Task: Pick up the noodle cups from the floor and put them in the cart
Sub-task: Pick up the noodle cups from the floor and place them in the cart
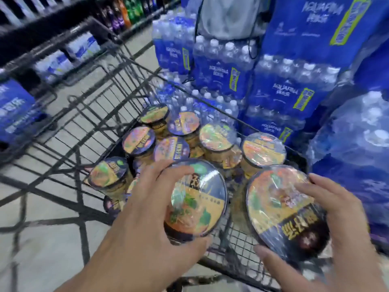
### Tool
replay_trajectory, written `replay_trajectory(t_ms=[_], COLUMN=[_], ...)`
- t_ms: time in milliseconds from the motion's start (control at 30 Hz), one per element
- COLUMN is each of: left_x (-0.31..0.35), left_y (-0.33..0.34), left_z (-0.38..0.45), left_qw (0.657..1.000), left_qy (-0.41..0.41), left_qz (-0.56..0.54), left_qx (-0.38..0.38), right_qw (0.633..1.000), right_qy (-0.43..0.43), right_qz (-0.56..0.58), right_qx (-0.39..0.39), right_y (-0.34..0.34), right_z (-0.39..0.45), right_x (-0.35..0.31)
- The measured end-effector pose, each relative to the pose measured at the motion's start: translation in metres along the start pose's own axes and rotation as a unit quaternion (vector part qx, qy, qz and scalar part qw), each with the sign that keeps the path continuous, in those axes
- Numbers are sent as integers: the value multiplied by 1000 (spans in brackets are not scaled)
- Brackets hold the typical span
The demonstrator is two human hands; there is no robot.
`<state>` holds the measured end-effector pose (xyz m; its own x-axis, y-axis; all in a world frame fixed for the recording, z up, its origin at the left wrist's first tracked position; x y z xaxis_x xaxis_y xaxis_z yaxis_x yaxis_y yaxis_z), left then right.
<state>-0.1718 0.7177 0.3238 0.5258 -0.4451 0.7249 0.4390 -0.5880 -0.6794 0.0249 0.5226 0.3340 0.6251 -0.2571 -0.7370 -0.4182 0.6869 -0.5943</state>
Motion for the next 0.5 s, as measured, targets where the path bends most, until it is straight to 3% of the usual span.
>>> replay_trajectory(t_ms=[67,200,267,367,467,500], left_x=[-7,-72,-94,-117,-125,-111], left_y=[-43,-107,-130,-124,-86,-64], left_z=[-2,7,17,31,60,63], left_qw=[996,994,991,993,997,996], left_qy=[-10,-19,-19,-21,-6,38], left_qz=[73,79,104,99,71,79], left_qx=[58,67,82,59,4,-22], right_qw=[1000,997,997,995,985,980], right_qy=[-21,35,19,26,98,116], right_qz=[-4,29,12,-20,-67,-96], right_qx=[-17,-60,-70,-96,-129,-131], right_y=[50,136,159,175,178,175], right_z=[11,38,42,37,22,16], right_x=[-22,-24,-30,-33,3,18])
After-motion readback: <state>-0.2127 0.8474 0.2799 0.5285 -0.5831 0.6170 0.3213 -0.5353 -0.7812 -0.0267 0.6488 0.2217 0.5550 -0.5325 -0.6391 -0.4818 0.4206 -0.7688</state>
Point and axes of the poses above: each hand's wrist, its own z-axis towards the middle knuckle, its own y-axis out of the palm, x = y × z, the point moved 9 cm from there along z, towards the middle knuckle, and after that the axes turned 3 degrees about x, right-handed, at the moved point
